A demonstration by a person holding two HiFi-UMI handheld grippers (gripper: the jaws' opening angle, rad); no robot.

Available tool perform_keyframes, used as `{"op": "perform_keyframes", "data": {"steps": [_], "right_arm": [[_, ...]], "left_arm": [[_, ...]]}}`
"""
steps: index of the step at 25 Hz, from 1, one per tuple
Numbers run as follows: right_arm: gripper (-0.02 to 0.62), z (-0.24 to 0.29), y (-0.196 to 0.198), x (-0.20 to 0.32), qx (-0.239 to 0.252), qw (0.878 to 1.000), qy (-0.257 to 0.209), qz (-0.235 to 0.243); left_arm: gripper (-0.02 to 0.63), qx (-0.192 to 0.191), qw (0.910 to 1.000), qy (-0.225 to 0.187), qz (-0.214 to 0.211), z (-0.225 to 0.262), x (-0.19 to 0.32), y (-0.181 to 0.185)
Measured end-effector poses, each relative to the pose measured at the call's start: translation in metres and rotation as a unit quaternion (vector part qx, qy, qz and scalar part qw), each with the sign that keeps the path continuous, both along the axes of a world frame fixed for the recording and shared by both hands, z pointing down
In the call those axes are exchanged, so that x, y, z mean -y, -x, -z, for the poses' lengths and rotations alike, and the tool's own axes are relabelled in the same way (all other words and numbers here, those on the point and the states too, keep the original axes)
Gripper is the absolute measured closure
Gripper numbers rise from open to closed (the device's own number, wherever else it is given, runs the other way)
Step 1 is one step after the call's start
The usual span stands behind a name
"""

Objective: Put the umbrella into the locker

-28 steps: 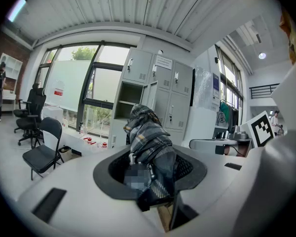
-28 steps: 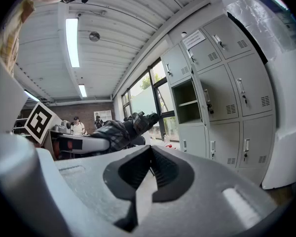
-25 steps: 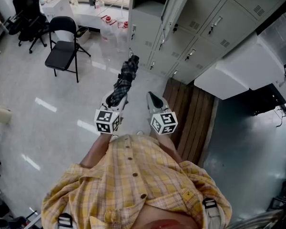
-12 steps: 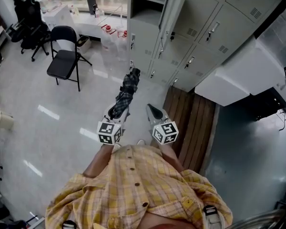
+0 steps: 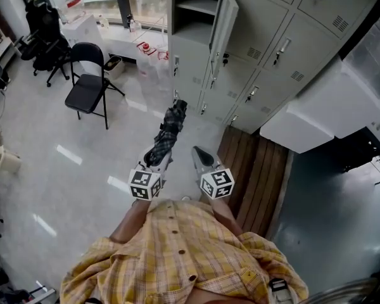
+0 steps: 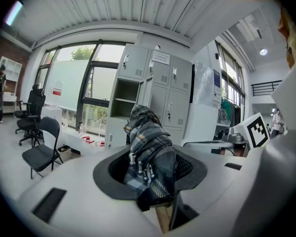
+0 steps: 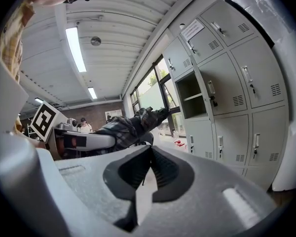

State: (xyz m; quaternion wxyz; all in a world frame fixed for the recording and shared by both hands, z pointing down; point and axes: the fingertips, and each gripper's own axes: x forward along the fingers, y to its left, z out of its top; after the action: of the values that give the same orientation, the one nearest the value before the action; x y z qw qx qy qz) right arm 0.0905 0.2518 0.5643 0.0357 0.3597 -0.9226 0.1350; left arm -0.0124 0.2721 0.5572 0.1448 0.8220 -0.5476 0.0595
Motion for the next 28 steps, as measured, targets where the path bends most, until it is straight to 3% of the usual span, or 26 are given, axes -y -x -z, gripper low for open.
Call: {"op": "perform_keyframes", "data": {"steps": [6,14,28], "right_arm": [[0.598,-0.002,-0.014,0.014,0.002,1.0,-0.005,0.006],[0.598,-0.018,-0.019,0.043,-0.011,1.0,0.007,0.011],[0.598,-0.018,0.025,0.198,-0.009,1.0,0.007,-0.02]], "left_arm": [[0.439,0.004,1.0,0.0,0.003,-0.004,0.005,-0.024],[0.439,-0.013,0.9997,0.021,0.006,-0.025,0.036,-0.029],[0.439,-0.022,0.9993,0.022,-0.019,-0.033,0.198,0.021]]}}
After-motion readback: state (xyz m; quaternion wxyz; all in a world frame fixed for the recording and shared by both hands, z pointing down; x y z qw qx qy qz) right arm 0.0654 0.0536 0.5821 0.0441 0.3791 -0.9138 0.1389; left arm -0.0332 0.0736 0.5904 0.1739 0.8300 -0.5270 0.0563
